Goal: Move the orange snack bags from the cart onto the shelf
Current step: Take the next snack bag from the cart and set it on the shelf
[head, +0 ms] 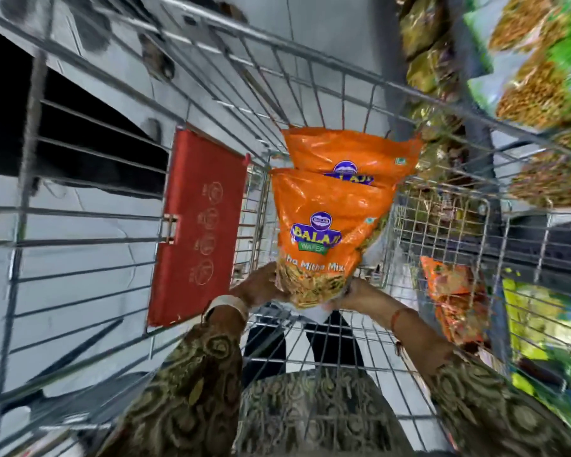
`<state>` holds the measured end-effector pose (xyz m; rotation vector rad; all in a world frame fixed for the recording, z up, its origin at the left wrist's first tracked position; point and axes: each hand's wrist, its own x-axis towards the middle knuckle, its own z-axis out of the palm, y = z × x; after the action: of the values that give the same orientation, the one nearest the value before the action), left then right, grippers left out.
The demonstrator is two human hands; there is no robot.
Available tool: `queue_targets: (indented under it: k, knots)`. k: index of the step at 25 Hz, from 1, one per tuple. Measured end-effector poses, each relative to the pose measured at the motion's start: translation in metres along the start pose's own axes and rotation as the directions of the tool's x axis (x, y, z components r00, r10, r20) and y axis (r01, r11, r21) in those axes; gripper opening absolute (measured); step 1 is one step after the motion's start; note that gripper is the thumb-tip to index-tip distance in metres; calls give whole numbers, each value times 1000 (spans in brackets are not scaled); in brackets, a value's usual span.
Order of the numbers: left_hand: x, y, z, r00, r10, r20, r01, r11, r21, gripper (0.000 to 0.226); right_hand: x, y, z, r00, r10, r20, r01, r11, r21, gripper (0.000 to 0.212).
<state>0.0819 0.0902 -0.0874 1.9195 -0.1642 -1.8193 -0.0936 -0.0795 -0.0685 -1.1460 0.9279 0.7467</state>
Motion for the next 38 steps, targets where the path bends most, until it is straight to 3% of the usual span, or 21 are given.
queue_targets:
  k: [2, 6, 9, 12, 15, 18, 23, 28, 32, 35, 38]
  knots:
    - [-17, 18, 2, 998, 36, 52, -39, 998, 52, 76, -15, 3, -9, 999, -43, 18, 44, 999, -33, 70]
    - [-63, 80, 13, 943, 244, 226, -280, 949, 143, 54, -78, -4, -30, 996, -90, -21, 90, 995, 31, 69]
    - [-110, 131, 27, 870, 413, 268, -463, 872, 160, 45, -144, -3, -41, 960, -179, -216, 197, 978, 67, 67]
    - [-161, 181, 48, 779, 559, 283, -610, 780, 139, 38, -224, -9, -38, 849, -285, -446, 388, 908, 157, 78]
    - [-230, 231, 83, 639, 694, 332, -758, 641, 118, 37, -328, -24, -16, 621, -415, -665, 606, 792, 72, 50]
    - [-309, 278, 131, 462, 798, 388, -878, 474, 70, 44, -434, -22, 9, 321, -392, -862, 721, 691, -47, 66]
    - [-432, 339, 226, 123, 851, 511, -988, 156, -22, 35, -587, 8, 56, -129, -298, -946, 770, 571, -285, 68]
    - [-512, 377, 340, -105, 745, 658, -990, -15, -141, 30, -699, 58, 76, -394, -188, -900, 738, 519, -432, 60]
    - [-536, 404, 424, -156, 681, 716, -987, -78, -140, 40, -749, 97, 53, -482, -85, -872, 731, 510, -453, 50]
    - [-535, 430, 480, -147, 620, 770, -986, -150, -68, 35, -775, 122, 21, -461, -24, -887, 748, 527, -403, 39]
    - [-529, 454, 532, -120, 590, 799, -988, -146, -41, 41, -798, 142, -19, -444, -3, -896, 735, 571, -366, 36]
